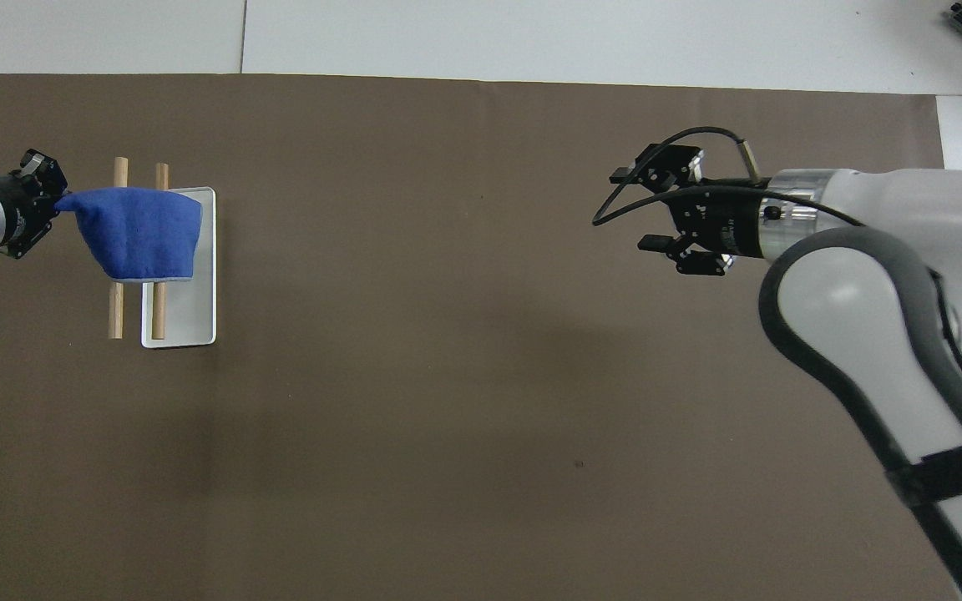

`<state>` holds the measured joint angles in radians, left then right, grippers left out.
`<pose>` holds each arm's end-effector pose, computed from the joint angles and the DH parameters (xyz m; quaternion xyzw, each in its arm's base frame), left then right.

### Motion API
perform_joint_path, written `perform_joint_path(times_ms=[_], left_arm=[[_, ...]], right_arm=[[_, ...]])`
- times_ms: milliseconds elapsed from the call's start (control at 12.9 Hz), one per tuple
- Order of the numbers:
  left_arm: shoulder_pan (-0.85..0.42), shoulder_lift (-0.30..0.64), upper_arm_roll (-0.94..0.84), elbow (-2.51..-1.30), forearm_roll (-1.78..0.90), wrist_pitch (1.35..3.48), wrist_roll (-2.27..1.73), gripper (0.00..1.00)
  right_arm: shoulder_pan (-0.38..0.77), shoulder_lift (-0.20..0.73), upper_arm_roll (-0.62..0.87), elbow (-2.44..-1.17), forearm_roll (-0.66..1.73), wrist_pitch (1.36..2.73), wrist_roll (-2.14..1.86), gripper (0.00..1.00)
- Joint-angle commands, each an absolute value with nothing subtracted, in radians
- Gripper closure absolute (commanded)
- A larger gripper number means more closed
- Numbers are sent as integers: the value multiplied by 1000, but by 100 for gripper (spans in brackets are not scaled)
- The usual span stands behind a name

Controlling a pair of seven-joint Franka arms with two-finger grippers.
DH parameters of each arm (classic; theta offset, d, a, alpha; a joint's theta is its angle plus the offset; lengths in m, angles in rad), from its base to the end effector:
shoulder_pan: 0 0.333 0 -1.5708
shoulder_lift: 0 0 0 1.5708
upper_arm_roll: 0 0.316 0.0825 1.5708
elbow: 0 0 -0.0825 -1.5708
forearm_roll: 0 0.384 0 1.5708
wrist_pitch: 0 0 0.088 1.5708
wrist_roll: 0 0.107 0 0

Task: Right arm passes towel to left arm to hang
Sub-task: 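Open the left gripper while the right gripper withdraws to rest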

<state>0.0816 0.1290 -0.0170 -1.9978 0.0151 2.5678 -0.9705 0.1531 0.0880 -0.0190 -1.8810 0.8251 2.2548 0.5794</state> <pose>0.6161 0.0400 0.4440 0.8504 0.4784 0.1986 0.0918 0.6057 0.1023 0.4979 -0.8391 0.4016 -0.0026 0.3669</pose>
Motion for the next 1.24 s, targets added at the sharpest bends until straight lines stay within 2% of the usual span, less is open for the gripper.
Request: perform_joint_path(times_ms=[0, 77, 155, 232, 309, 386, 464, 773, 1159], left_arm=[[68, 127, -11, -2026, 29, 2628, -968, 100], [69, 130, -11, -2025, 29, 2629, -966, 92], [69, 130, -9, -2022, 29, 2628, -965, 64], [71, 133, -9, -2017, 29, 2628, -962, 29], [71, 135, -8, -2011, 29, 2628, -957, 15], [72, 138, -6, -1996, 29, 2625, -954, 7], [75, 147, -6, -1979, 29, 2619, -956, 1], [81, 192, -2, -1847, 26, 2522, -956, 0], [72, 216, -29, -1653, 57, 2070, -708, 0]], right_arm=[[130, 72, 2, -1881, 859, 2238, 637, 0], [127, 72, 2, -1881, 859, 2238, 637, 0], [129, 74, 0, -1881, 839, 2238, 615, 0], [130, 72, 0, -1881, 800, 2234, 573, 0], [129, 72, 0, -1884, 696, 2223, 533, 0], [127, 74, 0, -1884, 572, 2211, 511, 0], [127, 72, 0, -1884, 458, 2194, 479, 0], [95, 63, 0, -1867, 137, 2091, 298, 0], [-11, 19, -2, -1715, 66, 1815, 157, 0]])
